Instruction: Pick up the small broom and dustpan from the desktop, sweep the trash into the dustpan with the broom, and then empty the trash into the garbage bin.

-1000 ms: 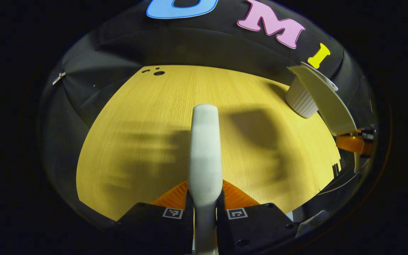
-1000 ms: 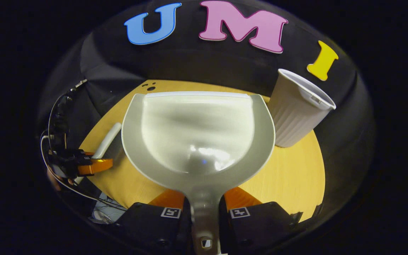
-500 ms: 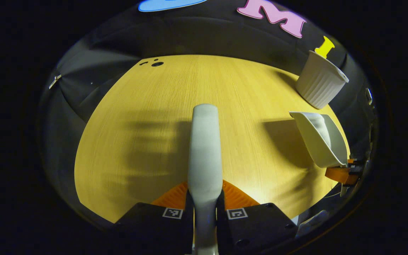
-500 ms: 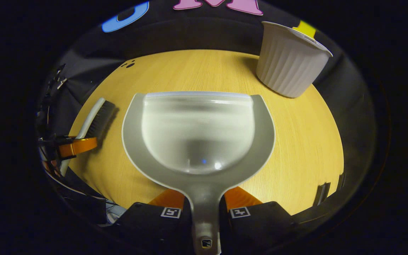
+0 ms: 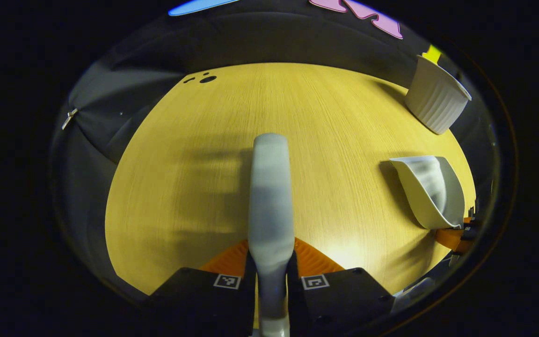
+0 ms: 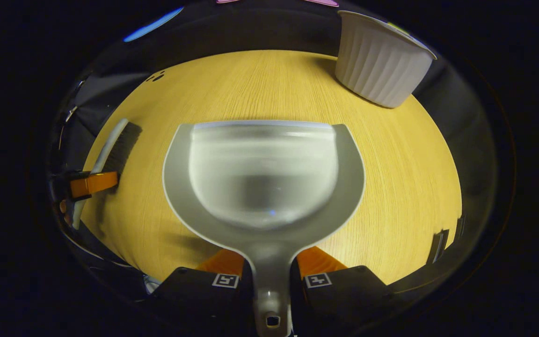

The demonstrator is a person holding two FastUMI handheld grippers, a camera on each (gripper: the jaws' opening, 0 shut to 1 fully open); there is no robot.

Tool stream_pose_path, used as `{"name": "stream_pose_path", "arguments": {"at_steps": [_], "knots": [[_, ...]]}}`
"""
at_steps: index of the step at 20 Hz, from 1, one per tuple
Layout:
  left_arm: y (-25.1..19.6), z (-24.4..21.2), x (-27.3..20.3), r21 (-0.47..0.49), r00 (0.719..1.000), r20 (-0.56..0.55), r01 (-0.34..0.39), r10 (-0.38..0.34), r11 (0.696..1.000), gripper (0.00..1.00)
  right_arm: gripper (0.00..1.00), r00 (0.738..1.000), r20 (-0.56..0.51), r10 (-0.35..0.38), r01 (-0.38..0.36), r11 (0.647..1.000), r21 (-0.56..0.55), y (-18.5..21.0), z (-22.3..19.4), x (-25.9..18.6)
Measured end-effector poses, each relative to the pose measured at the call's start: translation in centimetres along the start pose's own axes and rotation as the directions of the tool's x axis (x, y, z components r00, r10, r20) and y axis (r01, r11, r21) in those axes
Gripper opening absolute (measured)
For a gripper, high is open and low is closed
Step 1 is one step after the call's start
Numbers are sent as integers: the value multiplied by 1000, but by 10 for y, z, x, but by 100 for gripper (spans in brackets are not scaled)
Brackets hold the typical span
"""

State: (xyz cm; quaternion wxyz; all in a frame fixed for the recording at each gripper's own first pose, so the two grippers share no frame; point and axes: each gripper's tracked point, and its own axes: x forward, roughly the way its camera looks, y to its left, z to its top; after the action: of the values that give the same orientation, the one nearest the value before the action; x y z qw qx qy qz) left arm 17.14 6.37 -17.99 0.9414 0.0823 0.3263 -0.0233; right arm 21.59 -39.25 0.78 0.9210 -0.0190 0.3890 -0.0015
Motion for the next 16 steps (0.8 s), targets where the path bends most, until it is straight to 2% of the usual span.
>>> {"name": "stream_pose_path", "arguments": {"at_steps": [1, 2, 3, 4, 5, 7, 8, 9, 10, 11, 12, 13, 16], "knots": [[-1, 1, 2, 1, 1000, -4, -3, 3, 1000, 31, 36, 1000, 0, 3, -3, 1000, -5, 2, 7, 4], [0, 3, 2, 9, 1000, 3, -7, 7, 1000, 33, 37, 1000, 0, 6, -6, 1000, -11, 4, 13, 8], [-3, 0, -1, 17, 1000, 2, -5, 5, 1000, 34, 34, 1000, -3, 7, -7, 1000, -17, 5, 14, 8], [-4, 0, -3, 25, 1000, 3, -5, 5, 1000, 36, 41, 1000, -2, 10, -10, 1000, -18, 6, 16, 7], [-5, 1, -4, 31, 1000, 0, -3, 3, 1000, 35, 36, 1000, 2, 11, -11, 1000, -16, 7, 19, 7], [-6, 1, -4, 26, 1000, 2, 7, -7, 1000, 37, 40, 1000, 0, 31, -31, 999, -9, 11, 21, 7], [-8, 2, -7, 17, 1000, 9, 17, -17, 1000, 39, 44, 999, -3, 46, -46, 999, -1, 15, 20, 6], [-11, 2, -10, 8, 999, 12, 33, -33, 999, 40, 59, 998, -5, 57, -57, 998, 7, 16, 22, 3], [-14, 1, -13, 0, 999, 20, 51, -51, 999, 55, 71, 998, -3, 60, -60, 998, 13, 15, 22, -1], [-15, 1, -20, -1, 998, 34, 60, -60, 998, 70, 89, 999, 3, 52, -52, 999, 16, 12, 23, -3], [-13, 6, -24, 3, 998, 48, 50, -50, 999, 85, 100, 999, 16, 42, -42, 999, 14, 10, 27, -11], [-9, 5, -34, 10, 997, 61, 35, -36, 999, 100, 100, 999, 31, 24, -25, 1000, 15, 5, 30, -17], [-10, 21, -68, 20, 990, 142, 25, -27, 1000, 96, 100, 995, 96, 23, -29, 998, 62, -1, 44, -49]]}}
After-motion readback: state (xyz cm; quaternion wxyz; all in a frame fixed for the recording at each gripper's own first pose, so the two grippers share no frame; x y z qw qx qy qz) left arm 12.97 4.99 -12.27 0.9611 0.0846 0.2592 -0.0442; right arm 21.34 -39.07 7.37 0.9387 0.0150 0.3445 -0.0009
